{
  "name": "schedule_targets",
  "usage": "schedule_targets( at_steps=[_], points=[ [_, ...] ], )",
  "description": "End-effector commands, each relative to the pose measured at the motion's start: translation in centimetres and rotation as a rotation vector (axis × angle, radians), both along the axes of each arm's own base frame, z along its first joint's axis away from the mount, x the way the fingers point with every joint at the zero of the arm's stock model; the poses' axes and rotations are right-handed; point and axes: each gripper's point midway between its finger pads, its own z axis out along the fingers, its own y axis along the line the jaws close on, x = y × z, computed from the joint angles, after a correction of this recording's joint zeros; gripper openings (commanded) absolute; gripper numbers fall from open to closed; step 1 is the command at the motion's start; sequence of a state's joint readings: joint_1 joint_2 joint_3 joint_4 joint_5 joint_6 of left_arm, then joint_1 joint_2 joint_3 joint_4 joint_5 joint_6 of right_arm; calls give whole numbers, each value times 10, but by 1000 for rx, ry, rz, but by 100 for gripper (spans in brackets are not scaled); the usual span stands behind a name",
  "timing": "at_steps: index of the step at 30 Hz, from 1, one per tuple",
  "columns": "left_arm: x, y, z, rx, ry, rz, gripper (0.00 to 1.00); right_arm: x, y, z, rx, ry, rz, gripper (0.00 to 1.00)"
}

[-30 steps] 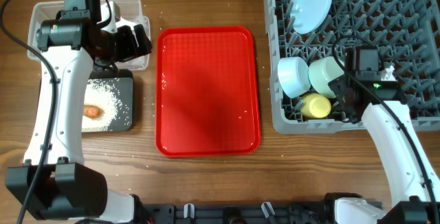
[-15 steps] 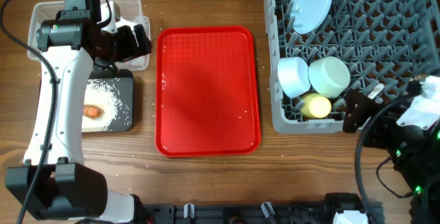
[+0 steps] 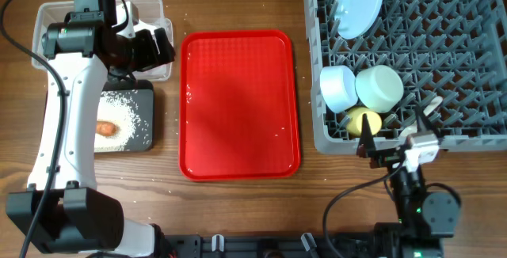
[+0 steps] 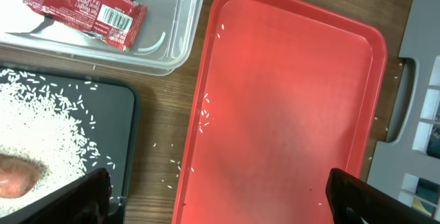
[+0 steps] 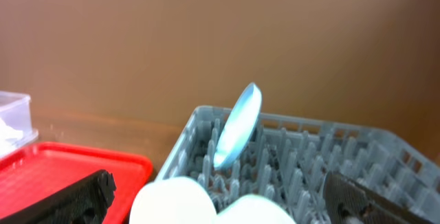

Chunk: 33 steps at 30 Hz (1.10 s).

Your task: Sort waste into correct bins and load items into the dishwasher rack

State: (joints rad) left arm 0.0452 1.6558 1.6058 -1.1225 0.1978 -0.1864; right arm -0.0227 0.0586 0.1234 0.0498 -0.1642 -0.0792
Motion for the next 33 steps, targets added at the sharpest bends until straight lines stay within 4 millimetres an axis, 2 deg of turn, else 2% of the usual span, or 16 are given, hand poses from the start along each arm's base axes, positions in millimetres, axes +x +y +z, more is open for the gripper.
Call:
schedule_targets(
  at_steps=[1, 3, 5, 20, 23, 26, 28, 29, 31, 32, 33],
  points=[
    [3, 2, 5, 6, -17, 6, 100, 2, 7, -24, 48, -16, 47, 100],
    [3, 2, 5, 6, -17, 6, 100, 3, 6, -33, 48, 19, 42, 100],
    [3, 2, 5, 6, -17, 6, 100, 4, 6, -53, 52, 103, 40, 100],
    [3, 2, 5, 6, -17, 6, 100, 5, 6, -56, 53, 119, 40, 100],
    [-5, 2, 24, 12, -62, 5, 100, 5, 6, -56, 53, 120, 40, 100],
    [0, 5, 88, 81, -365, 3, 100, 5, 6, -56, 53, 119, 40, 100],
    [-12, 4, 120, 89, -594, 5, 100, 5, 6, -56, 53, 119, 40, 100],
    [-25, 3, 124, 91, -680, 8, 100, 5, 6, -56, 53, 119, 40, 100],
    [-52, 3, 118, 94, -811, 13, 100, 5, 6, -56, 53, 119, 40, 100],
    [-76, 2, 102, 97, -895, 16, 100, 5, 6, -56, 53, 120, 40, 100],
    [-88, 2, 92, 98, -938, 19, 100, 5, 6, -56, 53, 119, 40, 100]
  ],
)
